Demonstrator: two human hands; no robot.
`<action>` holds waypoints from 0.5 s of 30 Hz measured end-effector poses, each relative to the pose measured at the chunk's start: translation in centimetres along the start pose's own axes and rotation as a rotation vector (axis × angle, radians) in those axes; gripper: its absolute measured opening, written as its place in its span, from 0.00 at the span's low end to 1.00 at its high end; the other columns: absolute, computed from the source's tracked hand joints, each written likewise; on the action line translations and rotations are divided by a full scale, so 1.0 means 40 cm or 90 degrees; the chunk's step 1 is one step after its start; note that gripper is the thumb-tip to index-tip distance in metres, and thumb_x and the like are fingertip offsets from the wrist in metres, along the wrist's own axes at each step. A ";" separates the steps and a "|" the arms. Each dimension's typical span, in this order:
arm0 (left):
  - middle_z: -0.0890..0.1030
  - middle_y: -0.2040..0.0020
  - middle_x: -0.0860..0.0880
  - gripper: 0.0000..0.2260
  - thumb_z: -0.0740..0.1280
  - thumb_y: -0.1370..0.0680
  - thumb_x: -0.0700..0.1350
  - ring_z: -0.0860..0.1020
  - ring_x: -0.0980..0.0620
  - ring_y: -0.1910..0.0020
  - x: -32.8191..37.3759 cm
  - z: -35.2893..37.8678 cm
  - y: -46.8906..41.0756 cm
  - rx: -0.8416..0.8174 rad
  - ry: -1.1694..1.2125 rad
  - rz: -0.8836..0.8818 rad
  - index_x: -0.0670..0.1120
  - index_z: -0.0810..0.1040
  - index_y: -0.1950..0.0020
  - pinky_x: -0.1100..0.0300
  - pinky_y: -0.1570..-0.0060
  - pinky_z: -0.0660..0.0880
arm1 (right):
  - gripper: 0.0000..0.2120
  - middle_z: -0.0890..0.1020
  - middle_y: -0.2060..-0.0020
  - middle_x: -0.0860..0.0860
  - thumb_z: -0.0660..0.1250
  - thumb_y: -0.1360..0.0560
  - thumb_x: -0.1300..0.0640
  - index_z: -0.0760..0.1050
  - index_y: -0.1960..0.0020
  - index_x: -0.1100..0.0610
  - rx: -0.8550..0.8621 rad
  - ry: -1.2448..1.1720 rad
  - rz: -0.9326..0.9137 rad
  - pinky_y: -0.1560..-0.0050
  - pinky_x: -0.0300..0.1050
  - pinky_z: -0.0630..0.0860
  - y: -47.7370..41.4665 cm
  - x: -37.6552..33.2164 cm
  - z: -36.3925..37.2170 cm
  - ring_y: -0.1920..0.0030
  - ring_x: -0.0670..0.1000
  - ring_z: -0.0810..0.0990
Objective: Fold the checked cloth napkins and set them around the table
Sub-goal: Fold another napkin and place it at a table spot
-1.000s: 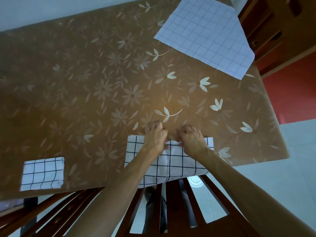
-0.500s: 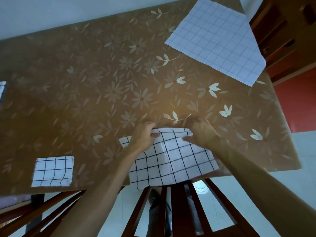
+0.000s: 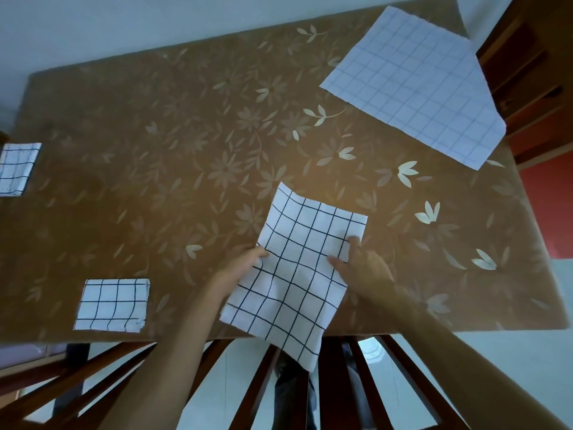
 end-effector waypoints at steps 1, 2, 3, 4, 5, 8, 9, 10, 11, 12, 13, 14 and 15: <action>0.72 0.37 0.50 0.13 0.71 0.26 0.48 0.67 0.49 0.38 0.004 0.002 0.011 -0.021 0.065 -0.011 0.47 0.78 0.43 0.52 0.37 0.64 | 0.31 0.78 0.43 0.61 0.61 0.22 0.39 0.59 0.28 0.59 -0.002 -0.014 0.017 0.50 0.52 0.76 0.019 0.006 0.018 0.46 0.62 0.80; 0.69 0.32 0.50 0.21 0.73 0.30 0.48 0.66 0.50 0.34 0.008 0.002 0.026 -0.041 0.134 -0.023 0.46 0.76 0.39 0.51 0.31 0.62 | 0.34 0.76 0.39 0.62 0.60 0.22 0.38 0.57 0.26 0.59 0.001 -0.036 0.023 0.47 0.53 0.75 0.037 0.012 0.034 0.43 0.62 0.79; 0.67 0.29 0.50 0.27 0.75 0.34 0.49 0.65 0.48 0.30 0.002 0.001 0.025 -0.075 0.204 -0.024 0.46 0.75 0.36 0.48 0.28 0.61 | 0.37 0.76 0.39 0.60 0.60 0.24 0.36 0.55 0.25 0.58 0.004 -0.068 0.011 0.45 0.53 0.75 0.058 0.014 0.043 0.42 0.62 0.78; 0.69 0.29 0.46 0.28 0.76 0.37 0.48 0.68 0.45 0.29 0.002 -0.001 0.035 -0.108 0.266 -0.032 0.45 0.76 0.38 0.46 0.28 0.63 | 0.40 0.78 0.42 0.60 0.60 0.26 0.33 0.54 0.25 0.56 0.002 -0.107 -0.005 0.45 0.55 0.76 0.074 0.016 0.050 0.43 0.62 0.80; 0.75 0.32 0.43 0.23 0.75 0.36 0.46 0.74 0.43 0.34 0.000 -0.003 0.037 -0.135 0.309 -0.028 0.44 0.78 0.42 0.45 0.32 0.69 | 0.41 0.80 0.45 0.60 0.59 0.28 0.30 0.53 0.25 0.54 0.002 -0.156 -0.009 0.44 0.57 0.77 0.084 0.020 0.052 0.45 0.63 0.80; 0.84 0.52 0.42 0.05 0.68 0.26 0.40 0.82 0.42 0.54 0.020 -0.013 0.080 -0.128 0.399 0.007 0.43 0.81 0.52 0.49 0.50 0.78 | 0.41 0.79 0.40 0.58 0.61 0.27 0.32 0.51 0.23 0.50 0.024 -0.305 0.036 0.40 0.56 0.74 0.088 0.030 0.038 0.41 0.61 0.79; 0.84 0.54 0.43 0.04 0.68 0.27 0.40 0.82 0.43 0.55 0.020 -0.019 0.081 -0.107 0.400 0.020 0.44 0.81 0.53 0.51 0.52 0.77 | 0.40 0.79 0.41 0.56 0.62 0.26 0.33 0.51 0.23 0.49 0.027 -0.367 0.046 0.41 0.52 0.75 0.092 0.030 0.032 0.42 0.58 0.79; 0.83 0.53 0.44 0.05 0.70 0.28 0.41 0.81 0.43 0.53 0.021 -0.027 0.086 -0.081 0.407 0.020 0.44 0.81 0.53 0.51 0.52 0.77 | 0.39 0.80 0.45 0.53 0.64 0.26 0.35 0.52 0.22 0.47 0.021 -0.441 0.042 0.46 0.46 0.76 0.096 0.028 0.027 0.46 0.53 0.81; 0.82 0.49 0.44 0.08 0.72 0.30 0.42 0.80 0.42 0.49 0.017 -0.035 0.083 -0.074 0.407 0.024 0.44 0.81 0.52 0.50 0.50 0.77 | 0.37 0.80 0.50 0.49 0.65 0.26 0.37 0.55 0.23 0.45 0.018 -0.518 0.019 0.52 0.39 0.77 0.102 0.022 0.018 0.53 0.47 0.81; 0.80 0.44 0.43 0.11 0.73 0.31 0.43 0.79 0.41 0.44 0.018 -0.041 0.090 -0.075 0.413 0.012 0.44 0.81 0.49 0.48 0.49 0.78 | 0.33 0.80 0.56 0.45 0.67 0.25 0.40 0.57 0.24 0.43 0.020 -0.569 -0.006 0.57 0.35 0.77 0.107 0.019 0.012 0.59 0.43 0.81; 0.79 0.40 0.42 0.11 0.72 0.29 0.43 0.79 0.39 0.41 0.015 -0.045 0.089 -0.099 0.401 0.016 0.44 0.82 0.47 0.46 0.49 0.79 | 0.30 0.80 0.60 0.42 0.68 0.24 0.44 0.60 0.26 0.41 0.029 -0.595 -0.030 0.58 0.33 0.78 0.113 0.015 0.001 0.62 0.43 0.81; 0.79 0.38 0.41 0.11 0.70 0.26 0.43 0.80 0.38 0.42 0.018 -0.050 0.099 -0.124 0.377 0.019 0.44 0.81 0.44 0.45 0.51 0.80 | 0.29 0.82 0.60 0.41 0.69 0.24 0.47 0.62 0.27 0.39 0.047 -0.591 -0.053 0.54 0.35 0.79 0.113 0.014 -0.008 0.61 0.46 0.82; 0.81 0.39 0.40 0.11 0.68 0.23 0.44 0.82 0.39 0.45 0.019 -0.053 0.106 -0.152 0.337 0.039 0.44 0.81 0.42 0.46 0.55 0.81 | 0.28 0.83 0.57 0.41 0.71 0.25 0.48 0.65 0.28 0.38 0.066 -0.581 -0.070 0.49 0.38 0.79 0.114 0.011 -0.018 0.59 0.50 0.83</action>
Point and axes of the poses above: each hand's wrist, its own y-axis away from the middle knuckle, its own z-axis out of the palm, x = y × z, the point moved 2 cm from there along -y, towards the middle knuckle
